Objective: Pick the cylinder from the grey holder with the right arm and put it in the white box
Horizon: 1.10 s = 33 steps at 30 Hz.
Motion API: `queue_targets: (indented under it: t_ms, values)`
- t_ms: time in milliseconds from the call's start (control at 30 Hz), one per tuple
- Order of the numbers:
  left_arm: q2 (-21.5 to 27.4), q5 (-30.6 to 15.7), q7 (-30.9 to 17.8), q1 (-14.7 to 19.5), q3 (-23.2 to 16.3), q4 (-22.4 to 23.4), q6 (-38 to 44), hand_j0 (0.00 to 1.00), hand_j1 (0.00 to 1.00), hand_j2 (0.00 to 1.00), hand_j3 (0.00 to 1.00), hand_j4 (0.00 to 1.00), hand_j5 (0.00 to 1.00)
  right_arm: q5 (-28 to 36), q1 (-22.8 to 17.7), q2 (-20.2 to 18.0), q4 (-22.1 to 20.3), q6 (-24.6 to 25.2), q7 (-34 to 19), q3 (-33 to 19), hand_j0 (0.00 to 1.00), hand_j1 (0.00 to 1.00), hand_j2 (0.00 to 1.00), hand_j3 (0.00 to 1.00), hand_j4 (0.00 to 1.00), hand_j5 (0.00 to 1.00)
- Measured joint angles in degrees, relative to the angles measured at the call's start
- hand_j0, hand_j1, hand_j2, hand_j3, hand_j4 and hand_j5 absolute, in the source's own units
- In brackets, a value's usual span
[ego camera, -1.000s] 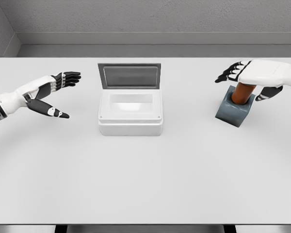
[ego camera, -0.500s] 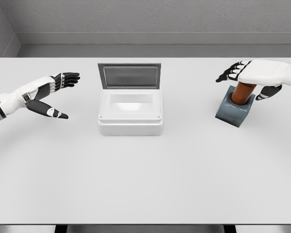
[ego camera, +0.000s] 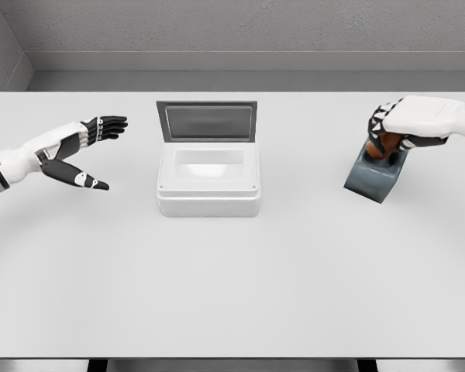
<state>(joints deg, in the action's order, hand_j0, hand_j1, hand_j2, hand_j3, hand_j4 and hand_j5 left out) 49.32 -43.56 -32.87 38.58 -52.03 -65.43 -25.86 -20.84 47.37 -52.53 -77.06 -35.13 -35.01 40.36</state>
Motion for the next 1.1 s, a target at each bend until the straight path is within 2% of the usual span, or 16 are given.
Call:
queue_targets:
  t_ms: [100,200,333,467,767,1100]
  values:
    - [0.0,0.0,0.0,0.1,0.0,0.0,0.1,1.00,1.00,1.00,1.00,1.00,1.00,0.2,1.1,-0.2,-0.2,0.0,0.0,-0.2,0.13,0.13,0.13,0.13,0.13,0.13]
    - [0.0,0.1,0.0,0.0,0.0,0.1,0.2,1.00,1.00,1.00,1.00,1.00,1.00,0.3,2.2,0.6,-2.2,0.0,0.0,-0.4,0.15,0.15,0.15,0.15,0.15,0.15]
    - [-0.2,0.4,0.0,0.0,-0.1,0.0,0.2,1.00,1.00,1.00,1.00,1.00,1.00,0.3,3.8,3.8,-6.5,-0.1,-0.1,0.2,0.16,0.16,0.16,0.16,0.16,0.16]
    - [-0.3,1.0,0.0,0.0,-0.1,0.1,0.3,1.00,1.00,1.00,1.00,1.00,1.00,0.5,6.3,7.8,-9.2,0.0,-0.1,3.5,0.16,0.16,0.16,0.16,0.16,0.16]
    - [-0.3,1.2,0.0,0.1,0.0,0.4,0.2,1.00,1.00,1.00,1.00,1.00,1.00,0.1,8.3,13.5,-10.1,-0.1,-0.1,9.0,0.17,0.17,0.17,0.17,0.17,0.17]
    - [-0.3,1.3,0.0,-0.4,0.0,0.5,0.1,1.00,1.00,1.00,1.00,1.00,1.00,-0.1,9.6,16.1,-10.8,0.0,0.0,10.8,0.19,0.19,0.19,0.19,0.19,0.19]
